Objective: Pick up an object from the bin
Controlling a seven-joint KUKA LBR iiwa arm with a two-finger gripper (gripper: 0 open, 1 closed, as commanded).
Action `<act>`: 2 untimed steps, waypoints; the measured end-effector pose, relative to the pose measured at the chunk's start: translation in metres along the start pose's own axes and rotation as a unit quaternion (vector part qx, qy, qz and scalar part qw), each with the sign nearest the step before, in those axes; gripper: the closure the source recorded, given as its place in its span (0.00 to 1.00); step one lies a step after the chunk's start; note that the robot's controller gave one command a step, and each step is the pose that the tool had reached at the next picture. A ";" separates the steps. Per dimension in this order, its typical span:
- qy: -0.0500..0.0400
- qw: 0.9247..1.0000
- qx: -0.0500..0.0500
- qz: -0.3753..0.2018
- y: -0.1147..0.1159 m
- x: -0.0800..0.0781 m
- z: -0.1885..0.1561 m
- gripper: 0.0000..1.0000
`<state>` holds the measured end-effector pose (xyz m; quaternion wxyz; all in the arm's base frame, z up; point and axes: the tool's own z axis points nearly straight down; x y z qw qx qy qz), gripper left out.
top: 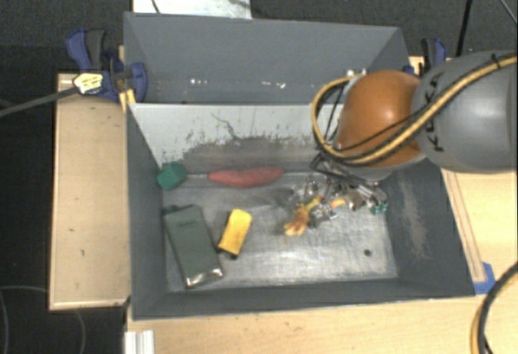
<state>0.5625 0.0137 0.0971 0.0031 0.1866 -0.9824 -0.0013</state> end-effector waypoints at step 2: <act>-0.006 1.000 0.002 0.001 -0.001 -0.002 -0.035 1.00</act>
Offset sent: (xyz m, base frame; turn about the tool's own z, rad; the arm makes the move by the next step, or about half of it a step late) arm 0.0000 0.0001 0.0385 0.0000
